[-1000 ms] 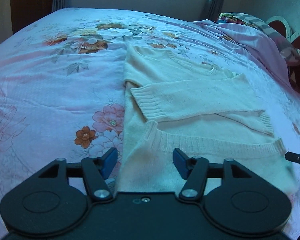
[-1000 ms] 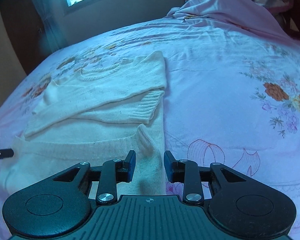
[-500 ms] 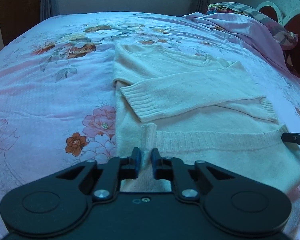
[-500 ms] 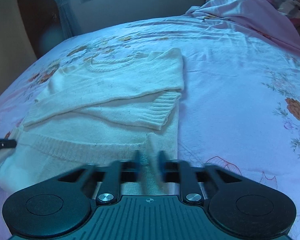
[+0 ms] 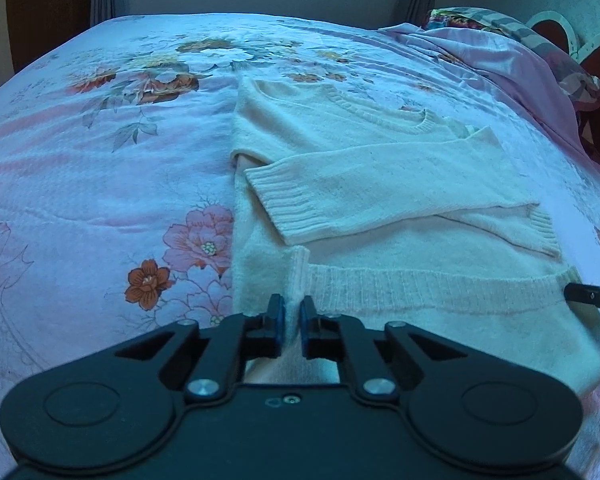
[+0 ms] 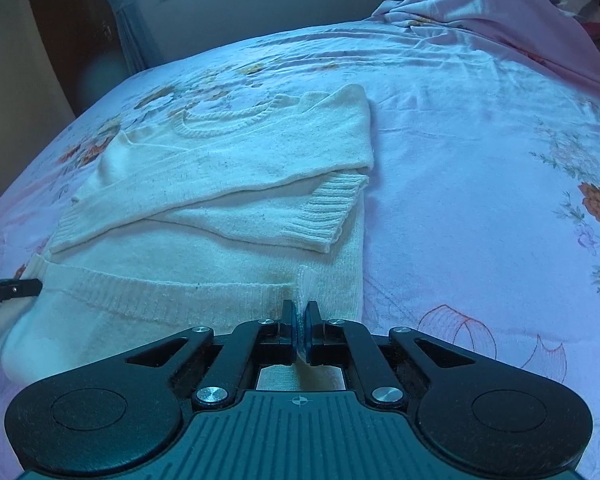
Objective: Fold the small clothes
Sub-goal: 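Close the right gripper on the ribbed hem while the left gripper grasps the hem, then lift the hem with both grippers, fold it toward the collar, open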
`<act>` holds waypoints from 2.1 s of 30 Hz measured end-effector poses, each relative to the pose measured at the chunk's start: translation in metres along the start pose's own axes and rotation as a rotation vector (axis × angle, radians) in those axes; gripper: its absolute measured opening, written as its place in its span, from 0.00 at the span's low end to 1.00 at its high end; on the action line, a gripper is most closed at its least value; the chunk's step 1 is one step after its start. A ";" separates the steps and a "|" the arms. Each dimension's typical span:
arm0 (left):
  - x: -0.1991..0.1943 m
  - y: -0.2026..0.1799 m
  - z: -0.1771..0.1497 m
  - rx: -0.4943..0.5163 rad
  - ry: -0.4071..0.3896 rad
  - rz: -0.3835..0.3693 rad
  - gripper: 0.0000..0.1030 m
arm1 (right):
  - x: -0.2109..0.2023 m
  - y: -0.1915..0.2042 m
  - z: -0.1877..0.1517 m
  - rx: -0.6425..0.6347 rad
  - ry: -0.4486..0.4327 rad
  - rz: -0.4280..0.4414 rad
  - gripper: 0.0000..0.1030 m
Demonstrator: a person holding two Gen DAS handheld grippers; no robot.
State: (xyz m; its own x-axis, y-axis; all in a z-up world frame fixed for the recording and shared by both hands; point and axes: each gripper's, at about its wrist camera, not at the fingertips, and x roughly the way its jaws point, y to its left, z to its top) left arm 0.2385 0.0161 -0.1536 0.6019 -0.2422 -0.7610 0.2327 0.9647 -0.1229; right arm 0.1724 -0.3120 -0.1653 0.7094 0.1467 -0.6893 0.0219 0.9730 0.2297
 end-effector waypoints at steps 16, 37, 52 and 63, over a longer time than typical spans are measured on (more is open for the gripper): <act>-0.039 -0.013 0.032 -0.025 -0.159 -0.044 0.03 | -0.039 0.007 0.025 0.039 -0.139 0.013 0.03; 0.060 0.002 0.179 -0.206 -0.288 -0.044 0.03 | 0.068 -0.025 0.183 0.030 -0.271 -0.033 0.02; 0.167 0.006 0.185 -0.162 -0.100 0.094 0.18 | 0.186 -0.035 0.204 -0.050 -0.099 -0.189 0.03; 0.086 -0.038 0.133 -0.029 -0.065 0.110 0.41 | 0.081 0.023 0.128 -0.066 -0.164 -0.054 0.03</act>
State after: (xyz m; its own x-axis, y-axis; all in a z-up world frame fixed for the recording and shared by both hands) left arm 0.3828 -0.0547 -0.1295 0.6709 -0.1400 -0.7282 0.1408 0.9882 -0.0602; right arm 0.3208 -0.3009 -0.1277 0.8142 0.0681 -0.5766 0.0209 0.9890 0.1464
